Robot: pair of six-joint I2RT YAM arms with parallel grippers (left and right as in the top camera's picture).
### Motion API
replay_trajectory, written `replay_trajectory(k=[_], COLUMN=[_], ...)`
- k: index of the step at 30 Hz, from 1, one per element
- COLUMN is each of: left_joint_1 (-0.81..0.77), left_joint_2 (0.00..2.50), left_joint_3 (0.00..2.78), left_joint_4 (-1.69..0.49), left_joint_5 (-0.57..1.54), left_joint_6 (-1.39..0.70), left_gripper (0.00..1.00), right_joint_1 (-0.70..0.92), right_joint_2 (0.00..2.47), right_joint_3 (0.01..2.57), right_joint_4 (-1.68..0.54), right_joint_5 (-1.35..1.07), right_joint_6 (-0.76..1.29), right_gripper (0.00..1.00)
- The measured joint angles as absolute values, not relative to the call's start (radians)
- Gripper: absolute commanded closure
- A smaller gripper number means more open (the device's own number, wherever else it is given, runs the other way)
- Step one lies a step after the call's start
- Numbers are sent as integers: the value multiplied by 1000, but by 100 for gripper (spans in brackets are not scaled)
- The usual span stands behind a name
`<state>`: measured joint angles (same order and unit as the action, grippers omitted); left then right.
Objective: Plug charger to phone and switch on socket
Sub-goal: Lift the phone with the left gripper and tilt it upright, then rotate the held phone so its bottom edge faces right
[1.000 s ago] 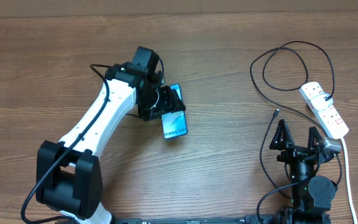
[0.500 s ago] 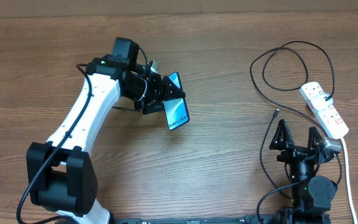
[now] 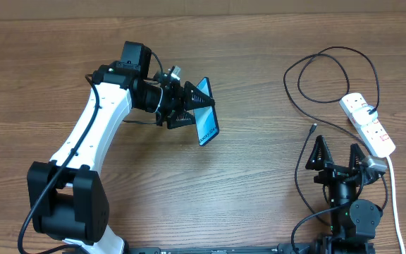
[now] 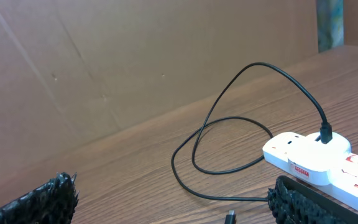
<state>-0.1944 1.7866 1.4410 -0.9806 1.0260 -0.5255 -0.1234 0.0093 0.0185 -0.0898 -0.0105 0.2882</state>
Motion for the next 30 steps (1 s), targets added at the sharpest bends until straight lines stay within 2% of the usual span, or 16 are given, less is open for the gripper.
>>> replay_trajectory(k=[12, 30], left_joint_1=[-194, -194], left_joint_2=[1787, 1787], left_joint_3=[1441, 1441], left_joint_4=[-1074, -1139], left_joint_5=[1138, 1148], left_joint_6=[-516, -454], left_gripper=[55, 57], right_joint_1=[-123, -123], right_joint_2=[9, 9], right_joint_3=[19, 19], right_joint_4=[-89, -90], right_joint_5=[-10, -10], right_joint_6=[288, 288], right_gripper=[0, 0])
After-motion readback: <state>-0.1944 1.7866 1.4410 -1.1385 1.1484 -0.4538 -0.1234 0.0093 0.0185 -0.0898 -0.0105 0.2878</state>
